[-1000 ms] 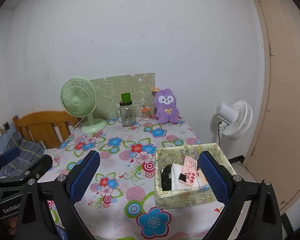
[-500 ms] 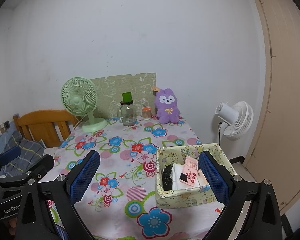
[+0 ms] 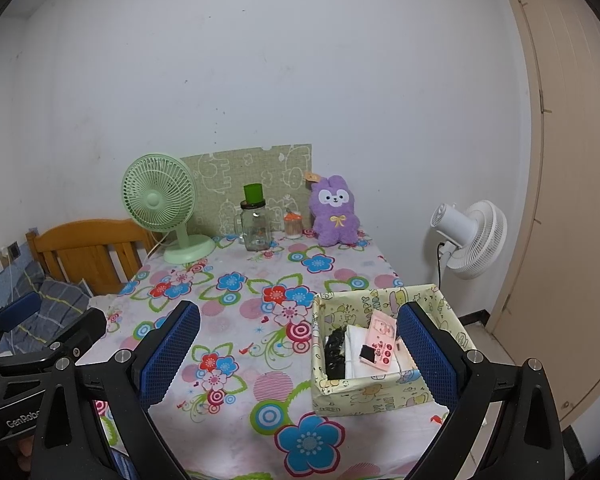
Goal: Organize soft objects
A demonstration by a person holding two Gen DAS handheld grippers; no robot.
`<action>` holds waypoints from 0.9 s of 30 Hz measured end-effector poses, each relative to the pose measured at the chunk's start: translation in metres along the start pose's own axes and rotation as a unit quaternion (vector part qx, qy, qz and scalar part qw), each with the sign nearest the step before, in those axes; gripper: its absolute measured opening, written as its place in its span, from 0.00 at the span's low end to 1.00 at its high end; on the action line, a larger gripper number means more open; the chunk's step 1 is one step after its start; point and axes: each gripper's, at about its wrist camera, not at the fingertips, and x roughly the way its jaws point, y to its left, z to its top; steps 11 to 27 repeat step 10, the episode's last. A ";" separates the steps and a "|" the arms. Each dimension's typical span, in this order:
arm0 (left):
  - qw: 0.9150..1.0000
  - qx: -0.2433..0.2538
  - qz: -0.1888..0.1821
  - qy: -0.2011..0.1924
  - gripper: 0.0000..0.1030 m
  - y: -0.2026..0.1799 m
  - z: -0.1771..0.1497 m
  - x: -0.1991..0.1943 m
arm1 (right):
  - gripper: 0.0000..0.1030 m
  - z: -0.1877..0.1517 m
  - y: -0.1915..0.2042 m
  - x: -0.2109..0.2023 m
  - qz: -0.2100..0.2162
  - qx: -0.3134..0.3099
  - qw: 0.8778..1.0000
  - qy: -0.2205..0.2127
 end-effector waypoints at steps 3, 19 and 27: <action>1.000 0.001 0.000 0.000 1.00 0.000 0.000 0.000 | 0.98 -0.001 0.000 0.000 -0.001 -0.001 1.000 0.000; 1.000 0.000 0.000 0.000 1.00 0.000 0.000 0.000 | 0.98 -0.003 0.001 0.003 -0.002 0.000 1.000 0.003; 1.000 0.000 0.000 0.000 1.00 0.000 0.000 0.000 | 0.98 -0.003 0.001 0.003 -0.002 0.000 1.000 0.003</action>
